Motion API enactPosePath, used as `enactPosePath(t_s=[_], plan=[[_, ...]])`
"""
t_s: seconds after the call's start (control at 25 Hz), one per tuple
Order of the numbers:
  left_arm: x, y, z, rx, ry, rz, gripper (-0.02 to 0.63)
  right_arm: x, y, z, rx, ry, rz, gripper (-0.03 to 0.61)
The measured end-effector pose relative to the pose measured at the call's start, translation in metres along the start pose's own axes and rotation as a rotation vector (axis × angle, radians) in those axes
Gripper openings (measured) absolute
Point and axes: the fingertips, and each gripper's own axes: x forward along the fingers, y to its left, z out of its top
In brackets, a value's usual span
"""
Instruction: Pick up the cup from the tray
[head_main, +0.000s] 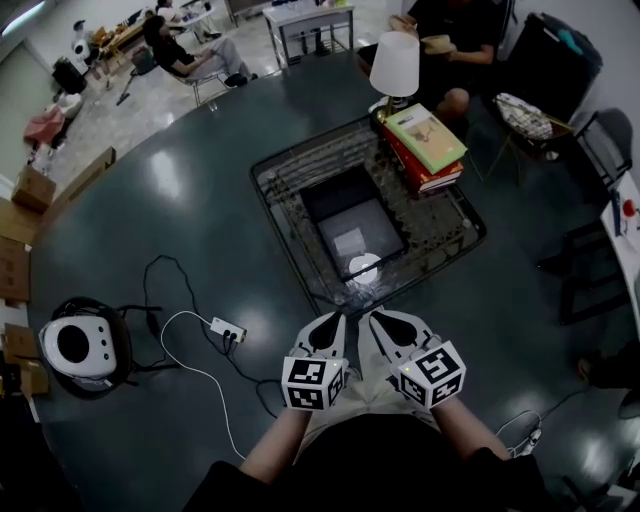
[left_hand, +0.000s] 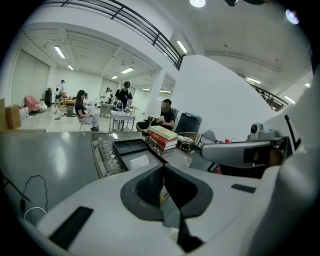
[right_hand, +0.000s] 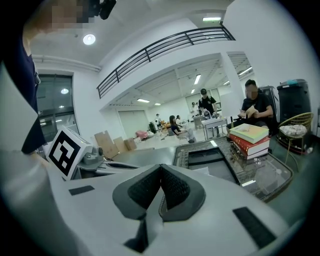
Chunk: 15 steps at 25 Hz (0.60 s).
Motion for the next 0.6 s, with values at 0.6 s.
enactPosePath(t_s=[0.6], plan=[[0.096,0.038,0.004,0.132,0.124,-0.034,0.014,0.058,-0.082,0.015,0.046,0.052,0.018,0.012]])
